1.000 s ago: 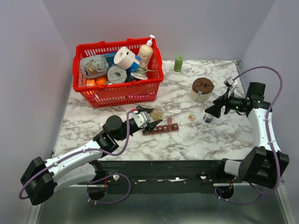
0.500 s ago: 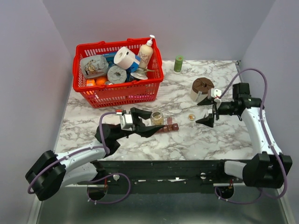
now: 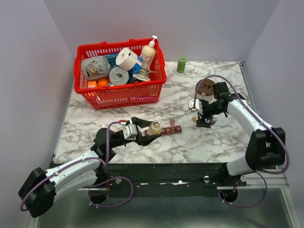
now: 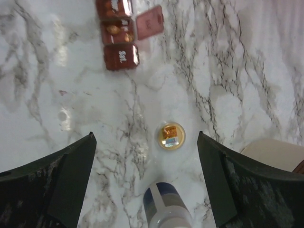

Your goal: Sort the pills into containers

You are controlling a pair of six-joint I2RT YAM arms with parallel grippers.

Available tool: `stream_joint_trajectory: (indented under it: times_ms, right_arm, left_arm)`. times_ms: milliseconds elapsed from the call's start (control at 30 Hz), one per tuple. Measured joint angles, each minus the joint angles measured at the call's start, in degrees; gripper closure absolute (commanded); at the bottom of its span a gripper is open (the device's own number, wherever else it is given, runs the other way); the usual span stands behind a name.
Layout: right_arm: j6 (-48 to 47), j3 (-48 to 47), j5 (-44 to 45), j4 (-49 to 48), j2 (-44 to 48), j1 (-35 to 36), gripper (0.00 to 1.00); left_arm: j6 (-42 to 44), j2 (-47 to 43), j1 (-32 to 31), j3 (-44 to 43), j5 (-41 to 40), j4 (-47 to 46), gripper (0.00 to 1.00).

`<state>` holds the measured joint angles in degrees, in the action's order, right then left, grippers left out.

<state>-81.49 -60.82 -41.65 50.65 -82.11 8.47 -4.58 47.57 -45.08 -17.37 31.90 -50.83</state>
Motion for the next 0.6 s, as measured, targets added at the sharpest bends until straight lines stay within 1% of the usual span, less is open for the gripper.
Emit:
stream_joint_trajectory:
  times_ms: [100, 233, 467, 567, 600]
  right_arm:
    - [1.11, -0.11, 4.87, -3.67, -4.76, 0.59, 0.04]
    - [2.6, -1.53, 10.47, -5.64, -9.99, 2.69, 0.03]
    - [5.75, -2.97, 15.93, -8.46, -13.77, 5.62, 0.04]
    - [7.04, -3.58, 18.14, -9.18, -15.8, 5.79, 0.07]
    - [7.43, -3.74, 18.78, -9.4, -16.46, 5.84, 0.1]
  left_arm:
    - [0.61, 0.07, -0.04, 1.33, -0.52, 2.08, 1.0]
    - [1.27, 0.0, -0.04, 1.88, -1.49, 4.42, 1.0]
    - [2.01, -2.03, -0.17, 2.45, -2.99, 6.49, 1.0]
    - [2.19, -2.56, -0.44, 2.82, -3.3, 7.02, 1.0]
    - [2.25, -2.64, -0.44, 2.89, -3.39, 7.13, 1.0]
